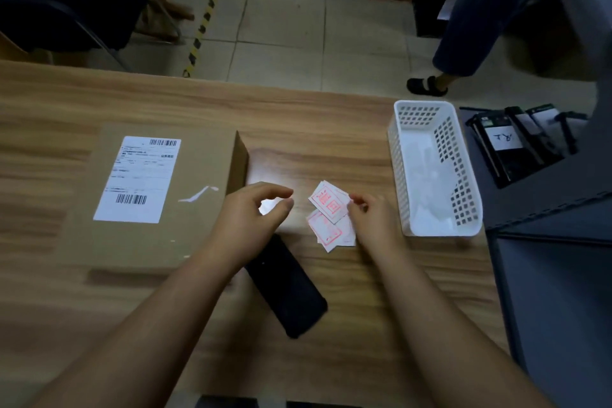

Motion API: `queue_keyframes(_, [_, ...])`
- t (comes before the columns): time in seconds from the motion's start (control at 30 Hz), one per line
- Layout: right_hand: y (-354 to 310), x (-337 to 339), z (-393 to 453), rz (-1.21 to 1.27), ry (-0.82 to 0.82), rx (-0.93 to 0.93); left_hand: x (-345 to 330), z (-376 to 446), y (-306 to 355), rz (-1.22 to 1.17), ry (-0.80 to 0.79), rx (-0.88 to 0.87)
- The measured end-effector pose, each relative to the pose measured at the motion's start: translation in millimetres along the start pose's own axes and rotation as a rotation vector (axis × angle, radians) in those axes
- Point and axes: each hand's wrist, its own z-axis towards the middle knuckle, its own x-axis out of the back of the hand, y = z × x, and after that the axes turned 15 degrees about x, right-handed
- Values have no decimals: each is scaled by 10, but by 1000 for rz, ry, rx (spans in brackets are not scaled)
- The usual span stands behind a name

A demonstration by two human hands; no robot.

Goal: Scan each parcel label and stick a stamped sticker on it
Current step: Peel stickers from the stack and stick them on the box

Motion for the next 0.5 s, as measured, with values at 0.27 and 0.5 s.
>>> queue_keyframes(0.27, [-35,-268,-370,-313,-111,-15,35,63,-15,18,-15,66])
queue_keyframes(0.5, [-54,-170,-189,-45,-133,-84,91,85,-34,52,-21,70])
